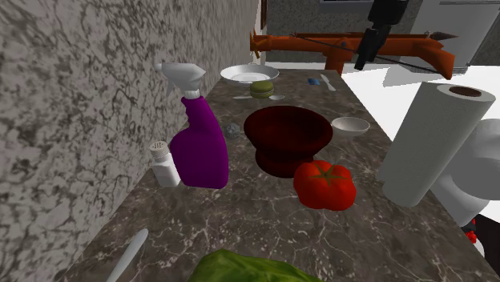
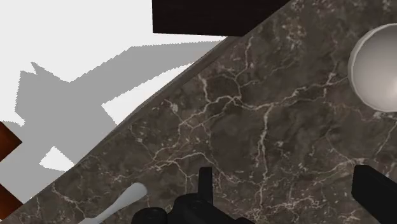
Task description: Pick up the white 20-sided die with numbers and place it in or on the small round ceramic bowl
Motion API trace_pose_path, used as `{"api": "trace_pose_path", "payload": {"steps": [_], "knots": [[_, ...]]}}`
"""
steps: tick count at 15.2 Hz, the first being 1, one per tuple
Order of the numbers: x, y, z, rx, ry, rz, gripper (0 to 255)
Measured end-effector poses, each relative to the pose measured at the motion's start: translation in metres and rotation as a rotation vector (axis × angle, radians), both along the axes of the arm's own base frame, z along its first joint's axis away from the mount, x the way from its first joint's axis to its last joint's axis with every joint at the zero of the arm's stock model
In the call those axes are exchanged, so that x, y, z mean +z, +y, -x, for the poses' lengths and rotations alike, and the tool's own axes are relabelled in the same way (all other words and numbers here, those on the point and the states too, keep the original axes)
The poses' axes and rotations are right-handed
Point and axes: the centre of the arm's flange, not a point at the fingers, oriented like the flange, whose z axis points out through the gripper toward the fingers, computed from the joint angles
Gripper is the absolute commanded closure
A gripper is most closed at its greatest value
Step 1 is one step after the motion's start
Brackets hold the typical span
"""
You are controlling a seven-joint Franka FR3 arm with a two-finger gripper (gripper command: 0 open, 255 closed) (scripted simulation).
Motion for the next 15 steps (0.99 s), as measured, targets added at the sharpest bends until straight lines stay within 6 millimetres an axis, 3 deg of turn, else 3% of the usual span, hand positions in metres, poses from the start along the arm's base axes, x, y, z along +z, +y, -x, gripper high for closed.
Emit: {"api": "trace_pose_path", "payload": {"steps": [2, 6, 15], "knots": [[-0.001, 0.005, -0.003, -0.002, 0.001, -0.004, 0], [-0.016, 0.041, -0.017, -0.019, 0.010, -0.032, 0], [-0.044, 0.139, -0.061, -0.063, 0.033, -0.105, 0]]}}
